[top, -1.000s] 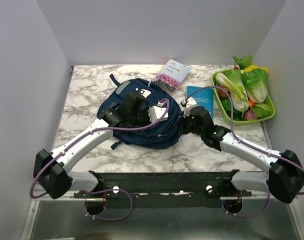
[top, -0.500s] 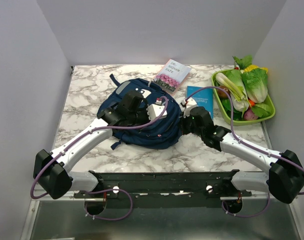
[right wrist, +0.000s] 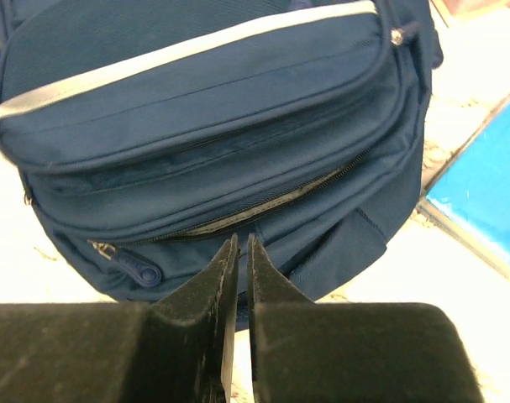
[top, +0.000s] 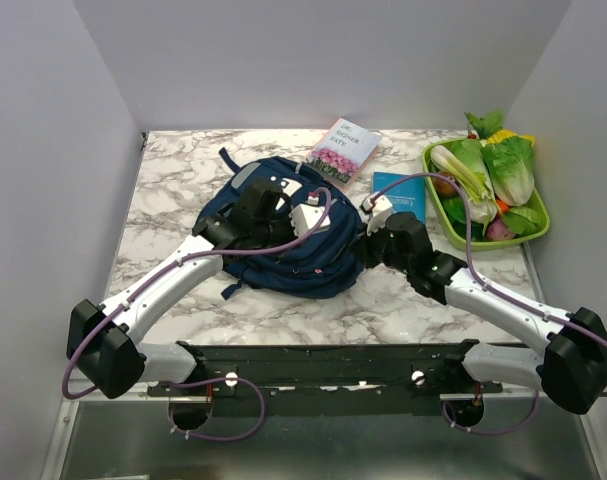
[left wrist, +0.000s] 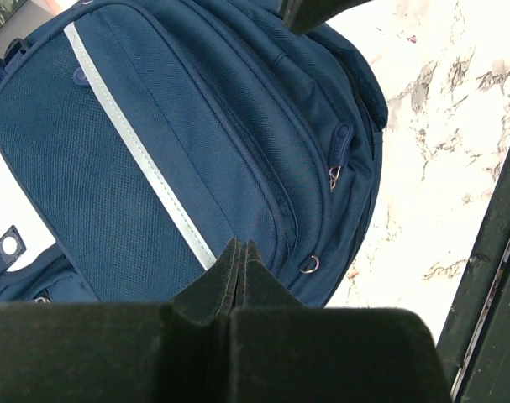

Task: Pack the student bag
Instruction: Zip the student bag at the center of the board.

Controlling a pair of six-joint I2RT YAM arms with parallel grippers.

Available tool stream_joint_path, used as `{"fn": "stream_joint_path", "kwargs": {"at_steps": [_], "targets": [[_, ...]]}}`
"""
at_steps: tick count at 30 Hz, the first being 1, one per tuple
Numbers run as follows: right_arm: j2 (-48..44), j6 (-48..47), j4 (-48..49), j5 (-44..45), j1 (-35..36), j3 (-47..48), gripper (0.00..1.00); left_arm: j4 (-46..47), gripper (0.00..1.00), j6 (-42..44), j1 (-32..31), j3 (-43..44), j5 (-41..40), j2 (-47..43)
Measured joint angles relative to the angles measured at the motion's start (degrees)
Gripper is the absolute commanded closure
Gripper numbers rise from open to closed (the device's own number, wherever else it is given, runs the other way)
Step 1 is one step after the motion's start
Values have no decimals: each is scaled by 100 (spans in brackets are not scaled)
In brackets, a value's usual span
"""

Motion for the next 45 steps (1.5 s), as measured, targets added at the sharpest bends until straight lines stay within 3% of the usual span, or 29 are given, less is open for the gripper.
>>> {"fn": "stream_joint_path", "kwargs": {"at_steps": [3,6,13,18,25,35,45], "targets": [[2,-140,90,-529,-7,-4,30,2,99,-17,0,26,20,11],[44,-302,164,-1110,-7,-4,26,42,89,-22,0,66,79,66],[20,-433,212,-1530,-7,-105,30,326,79,55,0,17,125,614],[-382,-409,221,-1480,-7,-372,30,444,59,111,0,9,136,973],[-494,-367,264,-1447,-7,-468,28,459,51,114,4,13,415,890],[-575,-365,264,-1386,-7,-538,30,468,51,160,-216,-136,638,743],[-649,-328,269,-1373,-7,-599,31,957,55,131,-330,-409,-444,752]]}}
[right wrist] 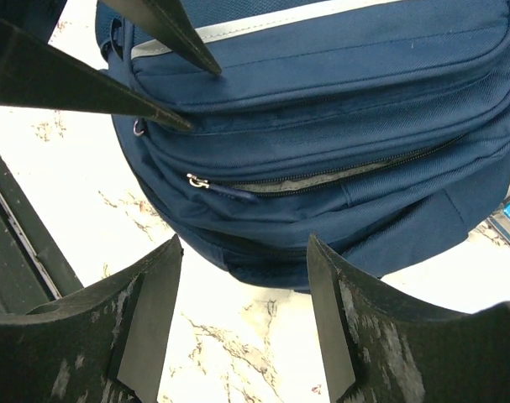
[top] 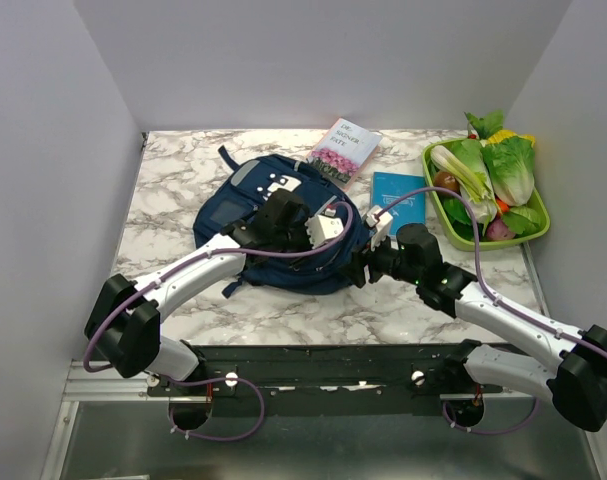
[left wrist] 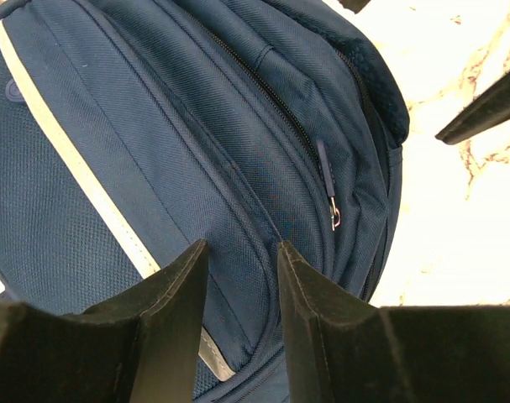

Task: Pack the student bag
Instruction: Zip the student bag at the center of the board.

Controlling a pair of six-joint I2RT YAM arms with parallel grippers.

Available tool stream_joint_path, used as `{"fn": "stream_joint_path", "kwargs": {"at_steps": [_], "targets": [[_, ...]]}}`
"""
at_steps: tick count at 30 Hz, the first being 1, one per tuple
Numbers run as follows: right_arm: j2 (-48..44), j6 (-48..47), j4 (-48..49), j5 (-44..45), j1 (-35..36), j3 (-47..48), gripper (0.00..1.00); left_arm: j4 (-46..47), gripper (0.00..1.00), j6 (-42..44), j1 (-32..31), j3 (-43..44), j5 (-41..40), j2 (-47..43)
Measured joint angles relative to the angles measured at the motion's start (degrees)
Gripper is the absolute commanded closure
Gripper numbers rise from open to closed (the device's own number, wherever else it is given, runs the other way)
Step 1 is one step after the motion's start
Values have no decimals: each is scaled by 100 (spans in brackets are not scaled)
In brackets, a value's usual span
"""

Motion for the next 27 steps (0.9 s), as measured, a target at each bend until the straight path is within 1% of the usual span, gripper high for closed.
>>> {"fn": "stream_joint_path", "kwargs": {"at_steps": [1,4,5,7,8,14,15,16,17,19,20,23,26,27], "targets": [[0,0,0,-2,0,0,31,31,57,-2,-2,0,-59,4],[0,-13,0,-13,0,0,30,87,76,-17,-2,0,-190,31],[7,-44,0,-37,0,0,30,92,89,-22,-7,0,-205,46],[52,-114,11,-94,0,4,30,111,99,-28,-11,0,-236,96],[103,-160,11,-118,0,17,30,129,100,-9,-9,2,-278,122],[452,-667,157,-201,0,118,31,94,100,-11,0,63,-374,140],[503,-750,175,-188,0,151,32,74,98,-11,2,81,-376,140],[564,-826,188,-168,0,203,32,74,90,-11,2,90,-378,133],[627,-905,208,-146,0,269,32,72,81,-9,2,90,-382,125],[734,-1021,236,-107,0,396,33,72,72,15,2,90,-400,101],[767,-1062,271,-94,0,446,33,72,63,17,2,90,-407,92],[804,-1128,337,-57,0,522,34,103,58,39,2,66,-450,87],[804,-1147,343,-57,0,529,35,122,58,61,4,-4,-492,90],[804,-1145,343,-59,0,527,35,125,60,72,9,-15,-511,98]]}}
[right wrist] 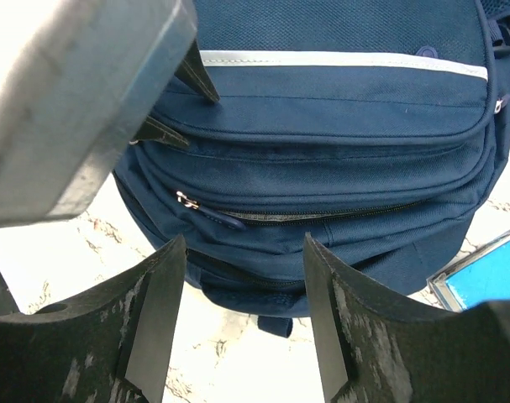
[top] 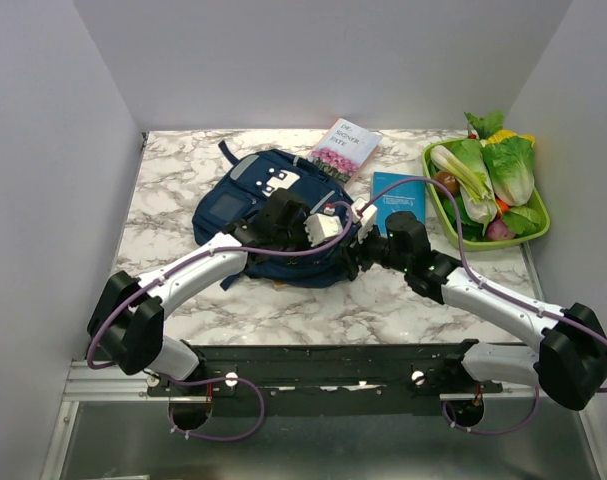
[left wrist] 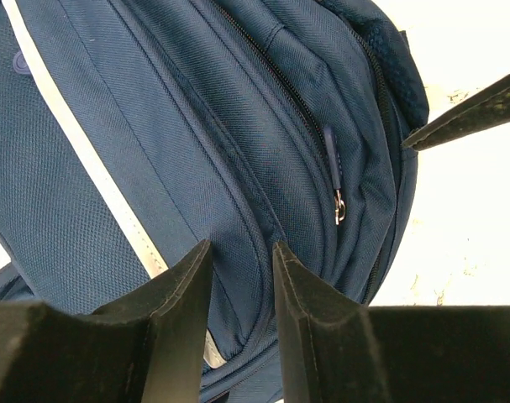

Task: Pack the student bag
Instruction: Zip the student bag at the center of the board.

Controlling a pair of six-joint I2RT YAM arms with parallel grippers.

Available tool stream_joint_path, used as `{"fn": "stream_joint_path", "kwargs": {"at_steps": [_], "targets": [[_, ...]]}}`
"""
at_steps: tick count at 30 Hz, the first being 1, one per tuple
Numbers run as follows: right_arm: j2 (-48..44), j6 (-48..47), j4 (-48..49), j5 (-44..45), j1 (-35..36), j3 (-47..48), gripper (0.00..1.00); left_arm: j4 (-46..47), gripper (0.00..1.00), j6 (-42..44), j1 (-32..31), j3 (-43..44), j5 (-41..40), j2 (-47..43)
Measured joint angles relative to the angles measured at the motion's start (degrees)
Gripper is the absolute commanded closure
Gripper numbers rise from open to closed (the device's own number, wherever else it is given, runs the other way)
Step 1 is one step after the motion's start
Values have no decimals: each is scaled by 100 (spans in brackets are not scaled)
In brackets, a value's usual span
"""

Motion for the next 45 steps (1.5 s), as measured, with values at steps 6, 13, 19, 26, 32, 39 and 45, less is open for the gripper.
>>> {"fn": "stream_joint_path", "kwargs": {"at_steps": [6,13,19,26,32,39,45], "targets": [[-37,13,114,0,0,-52,35,129,100,13,-11,-68,-92,46],[-101,33,136,-2,0,-199,35,164,100,-20,33,-24,-114,22],[-85,-162,144,-4,0,-186,35,-59,100,0,127,94,-17,-481],[37,-704,146,-170,0,-52,39,-437,100,-57,186,223,184,-728],[48,-981,428,-629,0,-70,40,-562,100,-127,188,282,249,-728],[190,-992,710,-1152,0,-85,43,-656,100,-221,186,424,284,-728],[415,-898,809,-1270,48,-190,45,-660,100,-256,186,433,291,-721]]}}
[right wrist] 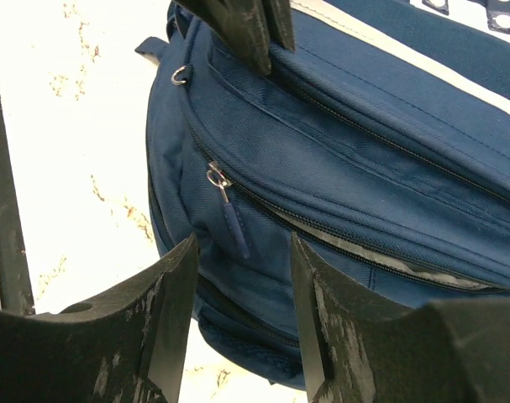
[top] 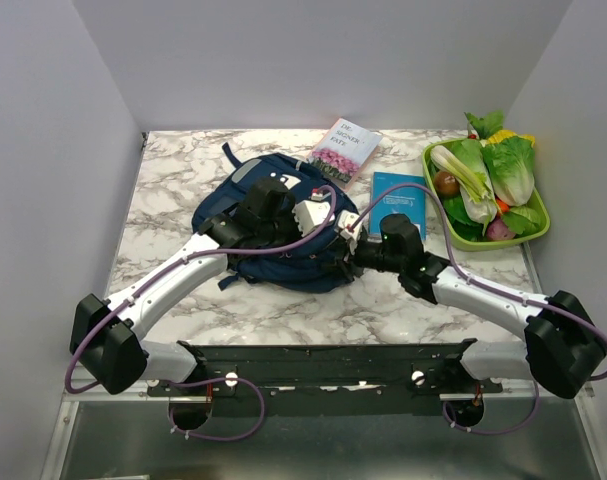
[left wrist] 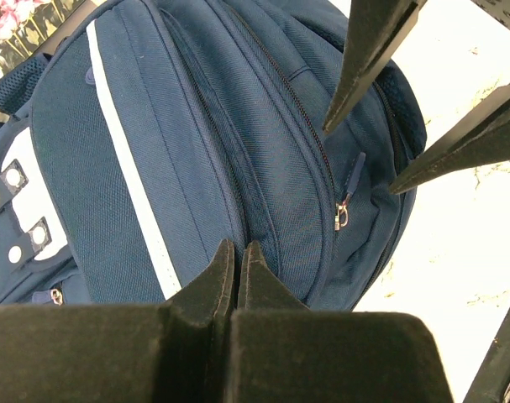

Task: Pack the student bag
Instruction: Zip the student bag at the center of the board.

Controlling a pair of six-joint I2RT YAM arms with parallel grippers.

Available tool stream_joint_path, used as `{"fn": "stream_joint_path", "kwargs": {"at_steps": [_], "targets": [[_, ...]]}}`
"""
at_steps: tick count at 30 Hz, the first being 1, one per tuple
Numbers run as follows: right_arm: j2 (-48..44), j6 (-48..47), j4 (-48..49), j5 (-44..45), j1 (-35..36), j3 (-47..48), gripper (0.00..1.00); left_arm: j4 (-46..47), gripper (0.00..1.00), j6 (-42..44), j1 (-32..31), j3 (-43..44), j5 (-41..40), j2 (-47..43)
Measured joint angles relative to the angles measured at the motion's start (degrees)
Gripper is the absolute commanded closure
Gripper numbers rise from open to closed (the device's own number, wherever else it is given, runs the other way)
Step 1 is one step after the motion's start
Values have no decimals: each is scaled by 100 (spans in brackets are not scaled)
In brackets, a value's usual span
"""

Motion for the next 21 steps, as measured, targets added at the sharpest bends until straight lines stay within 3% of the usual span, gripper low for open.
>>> {"fn": "stream_joint_path", "kwargs": {"at_steps": [10,21], "targets": [[96,184,173,-85,118,-33,53,-20,100,-31,0,59,2,70],[369,444,227,-79,162,-33,73,-26,100,-33,0,59,2,70]]}}
